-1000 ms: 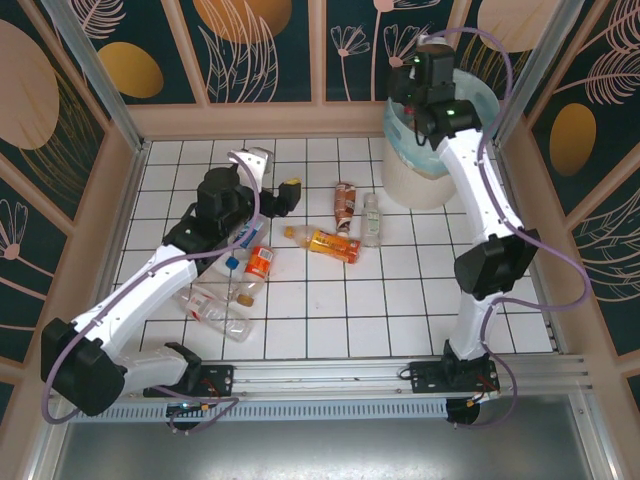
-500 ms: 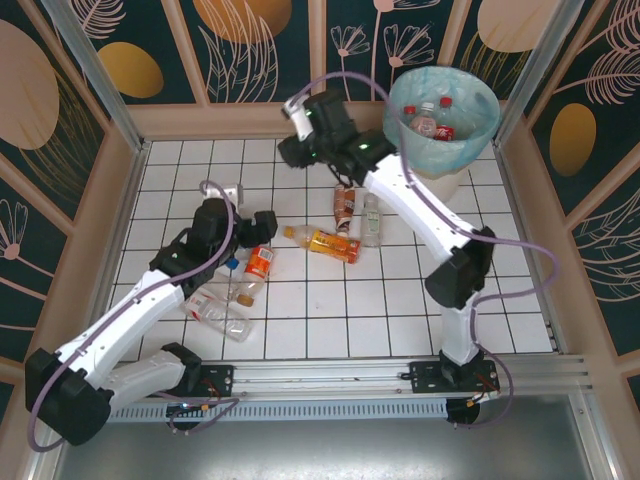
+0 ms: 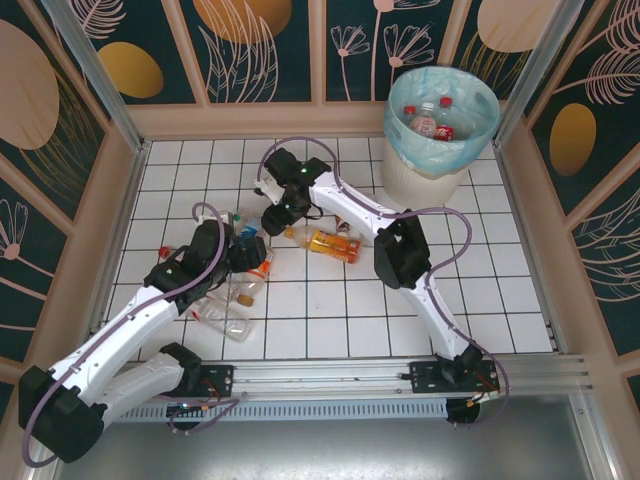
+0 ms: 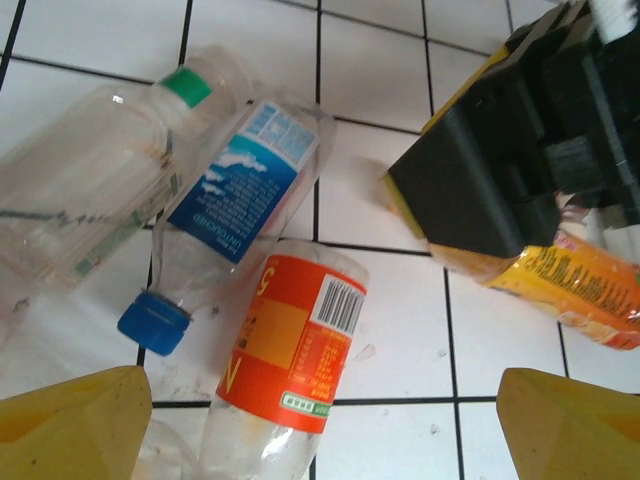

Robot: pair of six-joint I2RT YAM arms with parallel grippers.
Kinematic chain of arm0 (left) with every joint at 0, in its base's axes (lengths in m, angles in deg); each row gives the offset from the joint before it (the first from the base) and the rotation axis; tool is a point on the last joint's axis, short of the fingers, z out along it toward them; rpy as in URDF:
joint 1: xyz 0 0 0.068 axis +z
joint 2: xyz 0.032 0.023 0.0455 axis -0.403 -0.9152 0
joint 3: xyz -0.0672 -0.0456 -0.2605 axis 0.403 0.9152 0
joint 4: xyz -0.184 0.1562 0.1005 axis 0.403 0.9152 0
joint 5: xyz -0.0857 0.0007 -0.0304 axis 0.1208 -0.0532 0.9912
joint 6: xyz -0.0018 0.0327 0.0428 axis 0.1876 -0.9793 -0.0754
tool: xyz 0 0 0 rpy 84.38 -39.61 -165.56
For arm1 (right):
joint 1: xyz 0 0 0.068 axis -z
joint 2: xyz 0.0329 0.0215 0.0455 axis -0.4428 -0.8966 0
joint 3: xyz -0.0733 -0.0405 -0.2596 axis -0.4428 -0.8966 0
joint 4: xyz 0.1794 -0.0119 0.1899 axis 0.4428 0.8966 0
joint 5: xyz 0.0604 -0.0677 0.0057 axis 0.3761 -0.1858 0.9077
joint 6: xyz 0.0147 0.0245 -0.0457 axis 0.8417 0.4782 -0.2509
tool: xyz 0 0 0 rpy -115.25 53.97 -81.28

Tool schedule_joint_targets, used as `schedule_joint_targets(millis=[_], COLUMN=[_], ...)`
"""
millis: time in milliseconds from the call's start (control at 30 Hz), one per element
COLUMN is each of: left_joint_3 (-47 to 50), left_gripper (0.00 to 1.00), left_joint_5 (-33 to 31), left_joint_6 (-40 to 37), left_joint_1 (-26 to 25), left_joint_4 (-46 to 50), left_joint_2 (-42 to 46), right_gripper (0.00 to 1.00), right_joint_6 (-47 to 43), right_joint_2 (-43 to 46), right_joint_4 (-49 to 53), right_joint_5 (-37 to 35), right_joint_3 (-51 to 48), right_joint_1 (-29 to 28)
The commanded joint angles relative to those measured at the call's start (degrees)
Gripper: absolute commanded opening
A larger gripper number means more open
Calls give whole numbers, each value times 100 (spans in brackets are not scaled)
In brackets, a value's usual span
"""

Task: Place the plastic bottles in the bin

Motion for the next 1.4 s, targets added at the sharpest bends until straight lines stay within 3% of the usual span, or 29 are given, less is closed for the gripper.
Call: schedule_joint_targets(millis=[0,933,1367], left_joint_3=[80,257,112], left_gripper=[89,89,89], left_joint_5=[65,58,3], left_joint_6=[91,-214,-306], left_joint_1=[24,28,27], left_joint_4=[161,-278,-288], left_joint_2=[-3,203,146], right_gripper=[59,59,39], right_joint_6=[-139,-213,-179], right_joint_2=[-70,-696,-574], right_joint_4=[333,661,701], right_joint_5=[-74,-1199,-1358], right_joint_3=[219,222,367], right_joint_1=[-29,-175,-146])
